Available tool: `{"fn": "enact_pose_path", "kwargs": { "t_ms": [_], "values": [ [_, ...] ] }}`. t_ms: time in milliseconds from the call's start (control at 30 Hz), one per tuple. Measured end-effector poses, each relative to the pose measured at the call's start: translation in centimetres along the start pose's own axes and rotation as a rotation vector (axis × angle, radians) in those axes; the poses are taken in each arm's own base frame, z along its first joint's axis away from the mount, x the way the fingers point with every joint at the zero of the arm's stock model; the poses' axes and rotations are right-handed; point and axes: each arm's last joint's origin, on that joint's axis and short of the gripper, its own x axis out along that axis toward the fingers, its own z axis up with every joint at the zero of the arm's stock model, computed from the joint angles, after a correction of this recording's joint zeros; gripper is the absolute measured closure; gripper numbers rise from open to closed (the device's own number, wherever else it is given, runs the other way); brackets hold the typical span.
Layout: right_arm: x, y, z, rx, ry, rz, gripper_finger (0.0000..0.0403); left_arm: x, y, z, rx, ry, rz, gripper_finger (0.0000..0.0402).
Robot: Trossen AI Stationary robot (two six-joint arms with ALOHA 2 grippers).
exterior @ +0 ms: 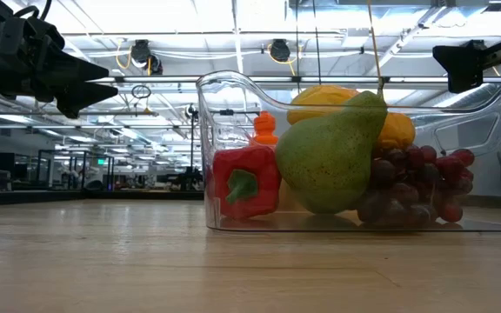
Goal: Pick & Place Food Item
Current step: Return to Home Position
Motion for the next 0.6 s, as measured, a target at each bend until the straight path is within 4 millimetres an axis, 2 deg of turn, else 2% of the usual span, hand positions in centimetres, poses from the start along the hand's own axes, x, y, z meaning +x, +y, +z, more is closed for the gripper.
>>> {"fn": "enact_pose_path", "kwargs": {
  "t_ms": [600],
  "values": [
    [0.00,0.00,0.03,0.001,-0.003,0.000,0.0017,0.00,0.00,-0.01,-0.001,0.000,0.000,0.0133]
  ]
}}
